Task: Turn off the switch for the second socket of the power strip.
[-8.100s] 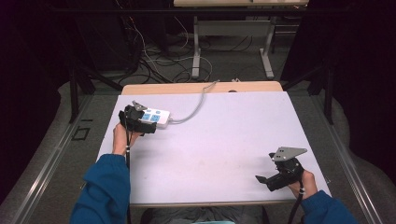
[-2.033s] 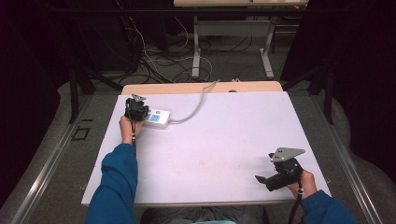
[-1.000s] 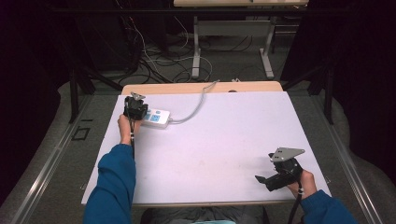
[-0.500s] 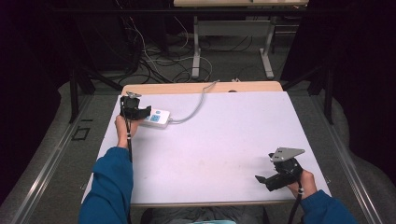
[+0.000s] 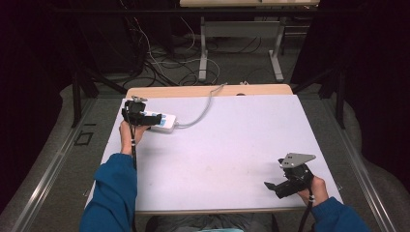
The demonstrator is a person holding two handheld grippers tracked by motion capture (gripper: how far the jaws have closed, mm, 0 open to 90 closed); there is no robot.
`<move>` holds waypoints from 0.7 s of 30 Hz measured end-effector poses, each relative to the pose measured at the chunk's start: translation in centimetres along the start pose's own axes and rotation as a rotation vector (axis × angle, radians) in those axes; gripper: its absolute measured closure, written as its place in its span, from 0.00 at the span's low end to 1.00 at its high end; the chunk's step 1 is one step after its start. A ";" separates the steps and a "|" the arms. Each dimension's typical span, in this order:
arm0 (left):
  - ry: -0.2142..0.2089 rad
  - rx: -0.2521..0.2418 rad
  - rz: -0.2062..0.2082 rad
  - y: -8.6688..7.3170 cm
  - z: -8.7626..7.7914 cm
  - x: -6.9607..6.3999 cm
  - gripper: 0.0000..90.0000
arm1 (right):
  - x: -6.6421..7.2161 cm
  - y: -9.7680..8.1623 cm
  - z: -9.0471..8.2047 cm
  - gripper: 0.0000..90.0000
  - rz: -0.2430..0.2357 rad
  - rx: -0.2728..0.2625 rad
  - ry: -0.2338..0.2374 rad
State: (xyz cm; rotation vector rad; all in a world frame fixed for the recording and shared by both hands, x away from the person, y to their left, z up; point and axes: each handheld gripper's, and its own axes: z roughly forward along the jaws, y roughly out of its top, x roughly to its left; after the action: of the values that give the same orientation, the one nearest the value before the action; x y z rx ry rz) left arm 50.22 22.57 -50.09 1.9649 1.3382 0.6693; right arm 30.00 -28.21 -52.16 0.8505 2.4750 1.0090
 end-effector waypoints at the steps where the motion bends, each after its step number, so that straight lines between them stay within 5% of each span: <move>1: -0.008 0.006 0.003 0.0 -0.1 -0.1 0.00 | 0.0 0.0 0.0 0.02 0.001 0.003 0.004; 5: -0.014 0.008 0.032 -0.4 -0.5 -0.7 0.00 | 0.1 0.0 -0.1 0.02 0.001 0.002 0.003; 21: -0.026 -0.001 0.043 -2.1 -2.1 -2.1 0.00 | 0.0 0.1 0.0 0.02 -0.006 0.003 0.002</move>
State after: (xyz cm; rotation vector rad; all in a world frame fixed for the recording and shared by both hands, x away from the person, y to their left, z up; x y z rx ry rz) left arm 46.75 21.68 -50.44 2.0000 1.2832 0.6625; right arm 29.99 -28.18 -52.10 0.8428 2.4799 1.0050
